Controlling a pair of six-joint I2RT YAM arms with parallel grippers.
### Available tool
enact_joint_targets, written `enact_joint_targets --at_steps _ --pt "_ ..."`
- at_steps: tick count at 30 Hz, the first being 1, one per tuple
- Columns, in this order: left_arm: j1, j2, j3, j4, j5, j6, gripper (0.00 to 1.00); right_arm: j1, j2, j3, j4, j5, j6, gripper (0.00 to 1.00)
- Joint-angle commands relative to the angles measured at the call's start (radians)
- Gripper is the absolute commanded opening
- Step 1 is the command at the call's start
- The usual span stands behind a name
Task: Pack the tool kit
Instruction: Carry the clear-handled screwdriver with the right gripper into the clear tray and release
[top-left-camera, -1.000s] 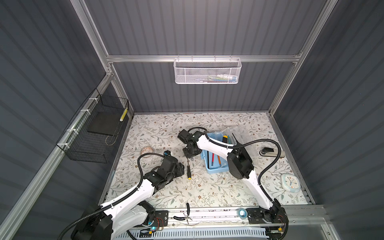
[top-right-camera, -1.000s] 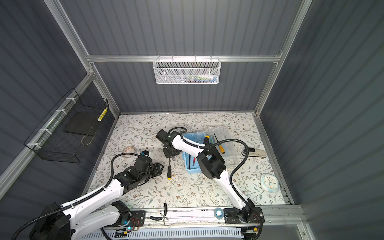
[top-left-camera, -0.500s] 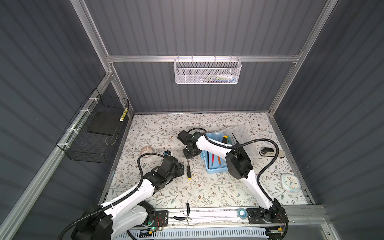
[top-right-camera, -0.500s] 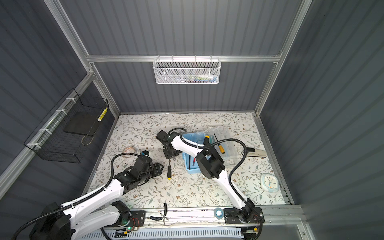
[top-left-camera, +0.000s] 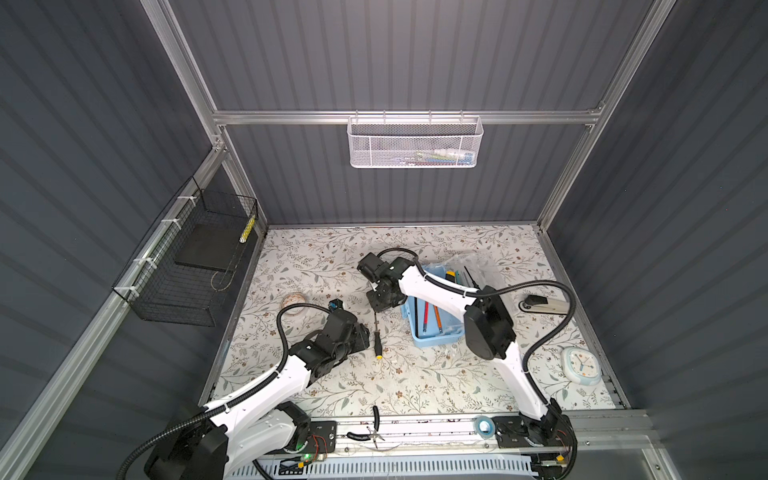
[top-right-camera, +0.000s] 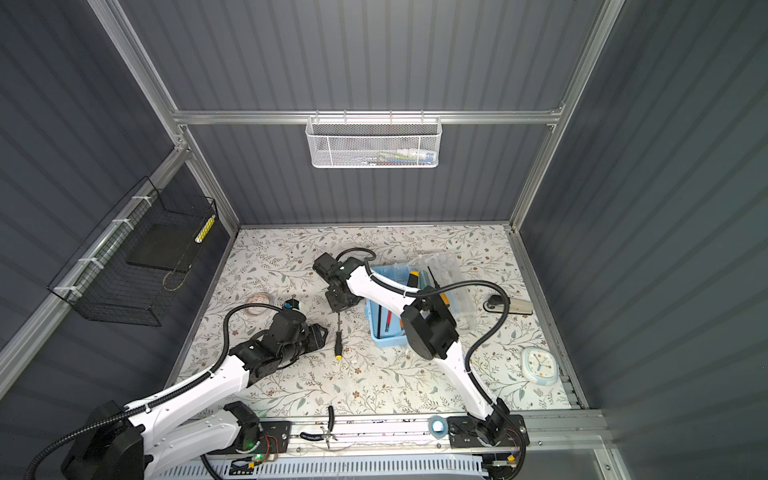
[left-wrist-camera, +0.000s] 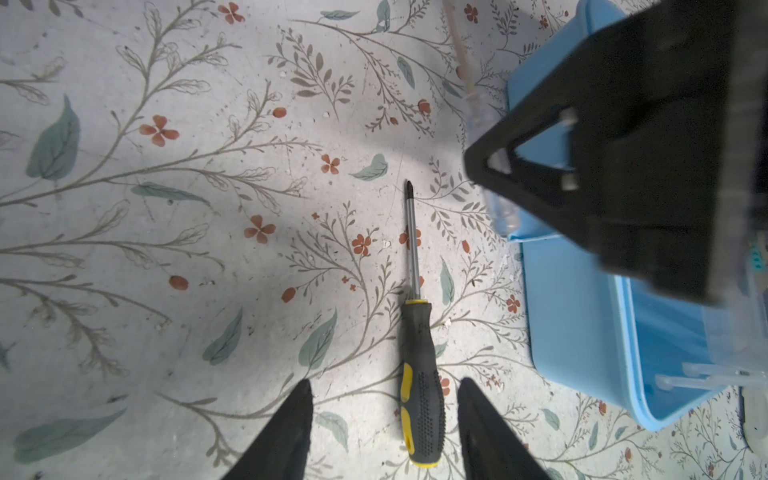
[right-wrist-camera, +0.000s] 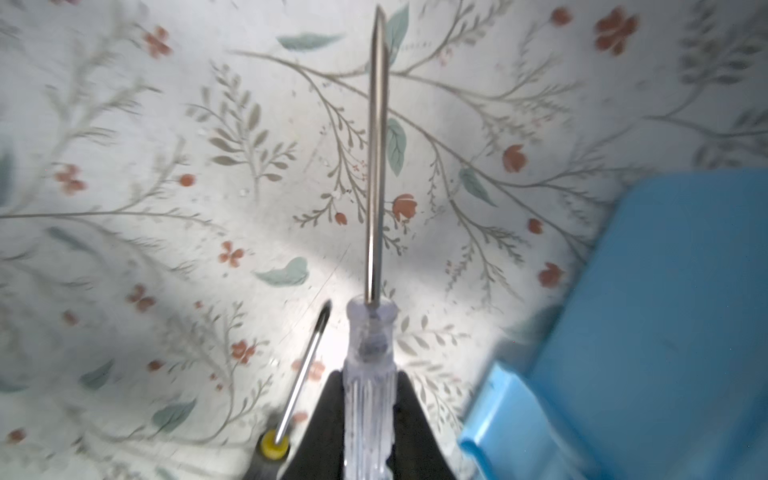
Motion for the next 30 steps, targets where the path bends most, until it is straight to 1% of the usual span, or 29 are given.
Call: enact_joint_targets --at_steps 1,7,12,15,18,20,22,26,30 --pt "0.004 0.009 0.039 -0.011 -0.014 0.030 0.57 -0.031 -0.176 -0.055 -0.021 0.063 -0.037 0.00" --pt "0.004 0.027 0.062 -0.009 -0.018 0.050 0.57 -0.148 -0.473 -0.292 -0.052 0.191 -0.088 0.00" --pt "0.004 0.059 0.070 0.014 -0.007 0.060 0.57 -0.288 -0.696 -0.482 -0.090 0.303 -0.119 0.00" --pt "0.004 0.086 0.073 0.037 0.007 0.060 0.57 -0.388 -0.797 -0.587 -0.085 0.295 -0.144 0.00" --pt "0.004 0.113 0.081 0.046 0.017 0.063 0.57 -0.448 -0.868 -0.685 -0.038 0.290 -0.162 0.00" --pt "0.004 0.122 0.088 0.050 0.022 0.068 0.57 -0.471 -0.877 -0.718 -0.020 0.296 -0.154 0.00" --pt "0.004 0.124 0.091 0.054 0.025 0.069 0.57 -0.491 -0.854 -0.729 -0.023 0.294 -0.145 0.00" --pt "0.005 0.126 0.103 0.047 0.024 0.079 0.57 -0.497 -0.803 -0.765 0.015 0.302 -0.137 0.00" --pt "0.004 0.127 0.105 0.040 0.022 0.081 0.57 -0.507 -0.754 -0.801 0.076 0.353 -0.143 0.00"
